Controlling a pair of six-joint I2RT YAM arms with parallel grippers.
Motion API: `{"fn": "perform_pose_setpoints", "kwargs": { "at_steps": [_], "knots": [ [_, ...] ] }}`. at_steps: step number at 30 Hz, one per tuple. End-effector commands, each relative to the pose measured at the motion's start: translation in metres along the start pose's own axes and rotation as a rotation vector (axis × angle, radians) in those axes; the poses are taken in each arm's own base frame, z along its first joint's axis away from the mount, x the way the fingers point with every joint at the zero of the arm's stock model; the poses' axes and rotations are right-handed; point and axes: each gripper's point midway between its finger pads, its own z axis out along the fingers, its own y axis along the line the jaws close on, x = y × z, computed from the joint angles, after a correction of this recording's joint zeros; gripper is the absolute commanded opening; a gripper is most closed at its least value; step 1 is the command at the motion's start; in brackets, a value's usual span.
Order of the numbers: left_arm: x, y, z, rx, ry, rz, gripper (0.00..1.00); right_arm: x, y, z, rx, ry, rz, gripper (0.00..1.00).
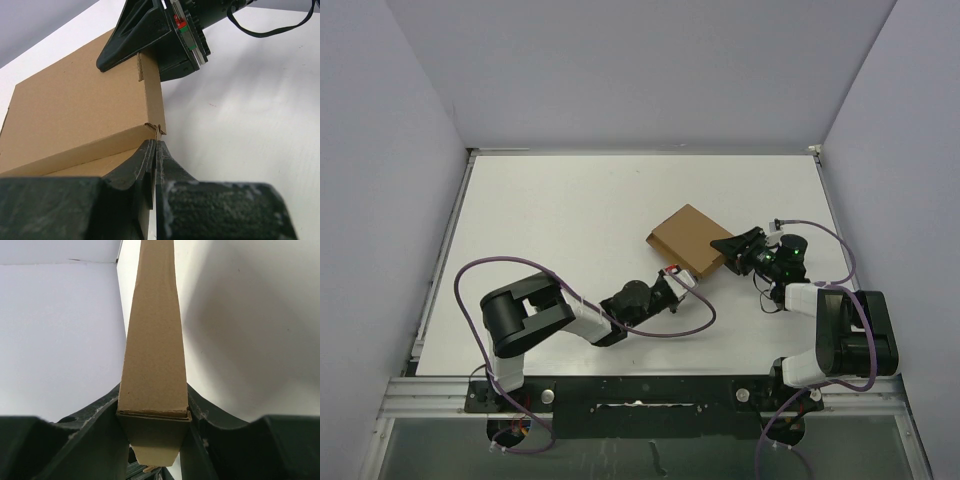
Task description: Fold the paper box
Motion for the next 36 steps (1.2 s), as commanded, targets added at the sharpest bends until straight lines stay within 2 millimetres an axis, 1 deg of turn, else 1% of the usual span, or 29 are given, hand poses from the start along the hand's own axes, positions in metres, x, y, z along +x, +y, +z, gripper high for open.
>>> {"fn": "perform_pose_setpoints", "kwargs": {
  "at_steps": [1, 16, 36],
  "knots": [
    [-0.063, 0.025, -0.002, -0.079, -0.168, -0.057, 0.00, -0.006, 0.030, -0.003, -0.096, 0.001, -0.077, 0.20],
    [-0.064, 0.035, -0.002, -0.104, -0.166, -0.127, 0.00, -0.006, 0.036, -0.004, -0.122, -0.007, -0.078, 0.21],
    [-0.071, 0.039, 0.003, -0.091, -0.151, -0.202, 0.00, -0.004, 0.040, -0.003, -0.139, -0.005, -0.108, 0.21]
  ]
}}
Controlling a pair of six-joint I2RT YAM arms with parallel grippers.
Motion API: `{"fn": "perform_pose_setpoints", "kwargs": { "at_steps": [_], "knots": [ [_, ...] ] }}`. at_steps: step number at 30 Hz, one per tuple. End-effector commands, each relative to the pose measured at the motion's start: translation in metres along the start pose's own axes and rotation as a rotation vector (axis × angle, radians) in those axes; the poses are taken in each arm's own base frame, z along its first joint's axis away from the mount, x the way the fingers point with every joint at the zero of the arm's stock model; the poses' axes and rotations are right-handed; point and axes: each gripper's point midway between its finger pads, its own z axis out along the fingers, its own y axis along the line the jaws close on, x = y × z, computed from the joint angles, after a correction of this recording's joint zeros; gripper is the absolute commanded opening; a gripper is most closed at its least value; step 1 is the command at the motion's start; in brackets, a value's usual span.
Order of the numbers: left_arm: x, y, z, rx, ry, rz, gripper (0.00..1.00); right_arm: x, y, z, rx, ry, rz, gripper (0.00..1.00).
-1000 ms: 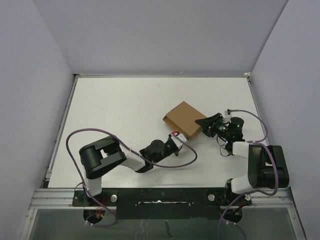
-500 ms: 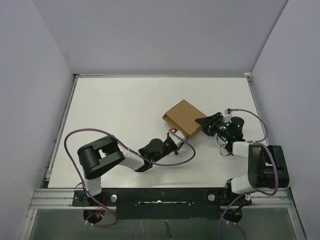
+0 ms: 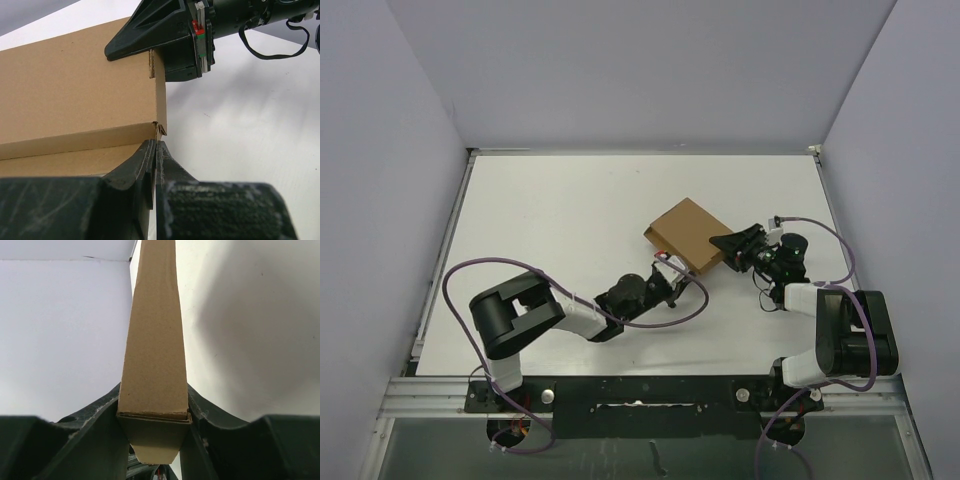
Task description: Fold the paper box
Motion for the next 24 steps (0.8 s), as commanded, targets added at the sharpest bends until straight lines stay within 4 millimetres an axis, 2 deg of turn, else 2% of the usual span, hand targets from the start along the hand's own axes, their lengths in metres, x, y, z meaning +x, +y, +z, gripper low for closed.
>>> {"fn": "perform_pose_setpoints", "kwargs": {
  "at_steps": [1, 22, 24],
  "knots": [
    [-0.063, 0.016, 0.007, -0.049, -0.143, -0.033, 0.00, -0.003, 0.025, -0.002, -0.081, 0.000, -0.101, 0.21],
    [-0.065, 0.017, 0.010, -0.044, -0.079, -0.072, 0.00, 0.001, 0.027, -0.002, -0.079, 0.003, -0.151, 0.21],
    [-0.074, 0.017, 0.014, -0.046, -0.089, -0.077, 0.00, 0.001, 0.026, -0.001, -0.078, 0.004, -0.153, 0.21]
  ]
}}
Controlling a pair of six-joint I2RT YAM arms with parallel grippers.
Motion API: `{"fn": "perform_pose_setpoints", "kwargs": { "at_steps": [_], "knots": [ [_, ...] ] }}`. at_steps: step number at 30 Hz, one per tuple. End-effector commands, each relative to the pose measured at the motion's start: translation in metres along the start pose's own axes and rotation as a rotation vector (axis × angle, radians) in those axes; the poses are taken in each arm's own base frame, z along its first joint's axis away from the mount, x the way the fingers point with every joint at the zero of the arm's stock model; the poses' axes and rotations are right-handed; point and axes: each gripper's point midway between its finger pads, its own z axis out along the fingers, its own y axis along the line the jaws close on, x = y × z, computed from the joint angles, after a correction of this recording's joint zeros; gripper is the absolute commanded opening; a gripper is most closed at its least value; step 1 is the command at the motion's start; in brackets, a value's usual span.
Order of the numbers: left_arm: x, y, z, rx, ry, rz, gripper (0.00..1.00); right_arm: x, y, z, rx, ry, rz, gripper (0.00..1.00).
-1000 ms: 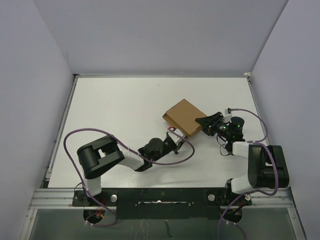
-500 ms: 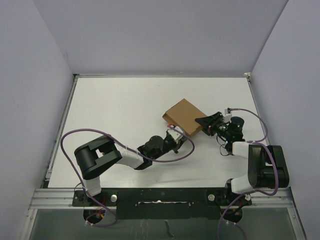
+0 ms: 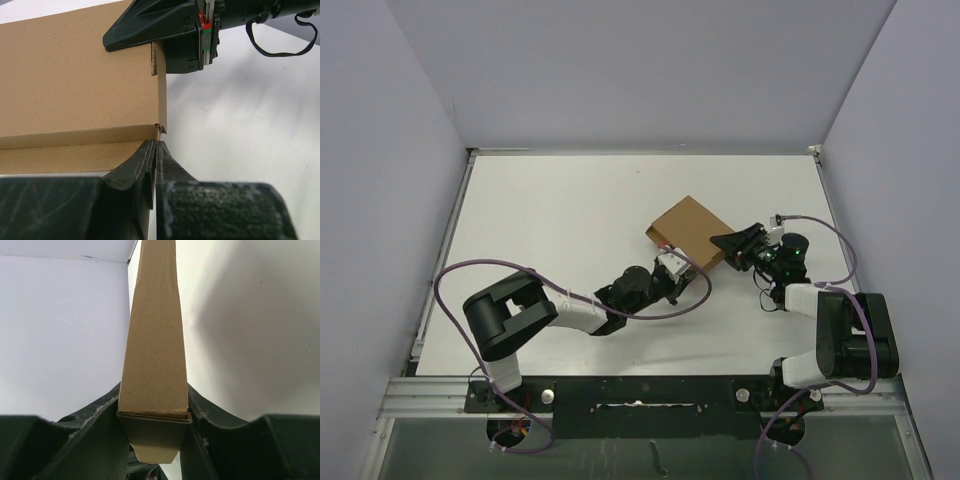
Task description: Fold the paper box
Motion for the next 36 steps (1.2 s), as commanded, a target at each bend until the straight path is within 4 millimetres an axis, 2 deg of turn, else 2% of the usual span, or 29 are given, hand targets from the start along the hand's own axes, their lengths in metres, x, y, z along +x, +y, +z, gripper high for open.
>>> {"fn": "perform_pose_setpoints", "kwargs": {
  "at_steps": [1, 23, 36],
  "knots": [
    [-0.078, 0.012, 0.004, -0.051, -0.164, -0.025, 0.00, -0.001, 0.024, -0.002, -0.071, 0.008, -0.101, 0.21],
    [-0.093, 0.013, 0.012, -0.047, -0.139, -0.029, 0.00, 0.005, 0.018, 0.001, -0.049, 0.022, -0.124, 0.20],
    [-0.085, 0.020, 0.005, -0.068, -0.121, -0.046, 0.00, 0.000, 0.013, 0.000, -0.040, 0.005, -0.077, 0.20]
  ]
}}
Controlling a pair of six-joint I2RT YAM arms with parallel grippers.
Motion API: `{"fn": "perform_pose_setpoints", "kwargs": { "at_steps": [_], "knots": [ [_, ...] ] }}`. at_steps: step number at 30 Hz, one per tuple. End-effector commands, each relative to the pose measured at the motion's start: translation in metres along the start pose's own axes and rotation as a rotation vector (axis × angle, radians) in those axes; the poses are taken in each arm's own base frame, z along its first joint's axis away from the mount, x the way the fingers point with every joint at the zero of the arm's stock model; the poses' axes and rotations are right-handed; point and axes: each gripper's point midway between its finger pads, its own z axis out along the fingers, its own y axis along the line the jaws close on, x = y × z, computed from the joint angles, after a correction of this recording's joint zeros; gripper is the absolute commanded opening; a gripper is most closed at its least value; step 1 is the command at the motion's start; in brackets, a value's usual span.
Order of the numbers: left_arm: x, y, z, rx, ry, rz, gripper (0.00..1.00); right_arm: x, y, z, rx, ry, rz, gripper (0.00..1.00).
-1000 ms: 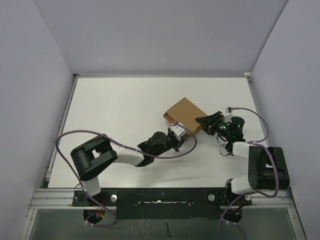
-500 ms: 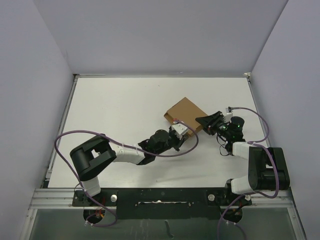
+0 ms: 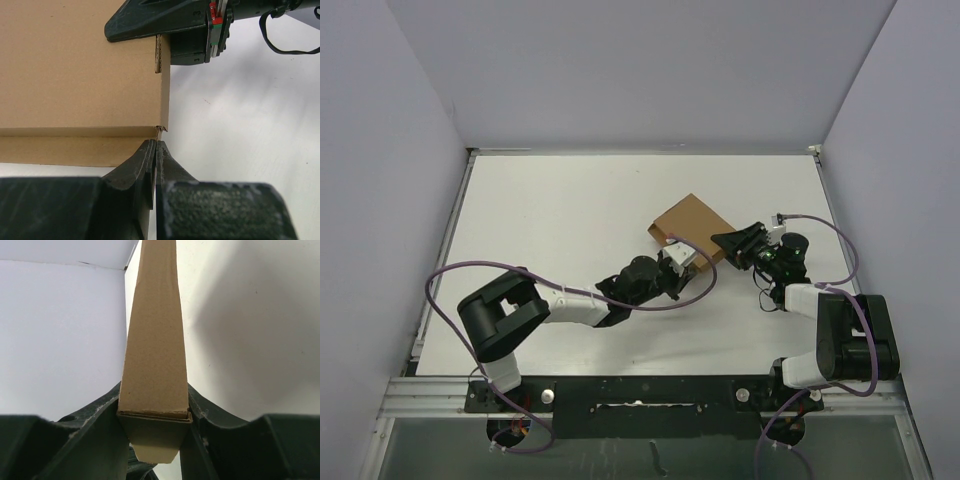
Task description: Fold the paper box
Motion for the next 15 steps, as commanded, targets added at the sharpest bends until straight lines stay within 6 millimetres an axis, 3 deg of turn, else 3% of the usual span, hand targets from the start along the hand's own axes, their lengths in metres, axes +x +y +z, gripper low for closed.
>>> {"fn": "perform_pose_setpoints", "kwargs": {
  "at_steps": [1, 15],
  "knots": [
    [-0.0861, 0.0145, -0.0099, -0.049, -0.235, -0.028, 0.00, 0.0038, 0.0131, -0.0013, -0.051, 0.035, -0.036, 0.20],
    [-0.0872, 0.0178, -0.0159, -0.056, -0.283, -0.038, 0.00, 0.0023, 0.0072, -0.0014, -0.041, 0.030, -0.007, 0.20]
  ]
}}
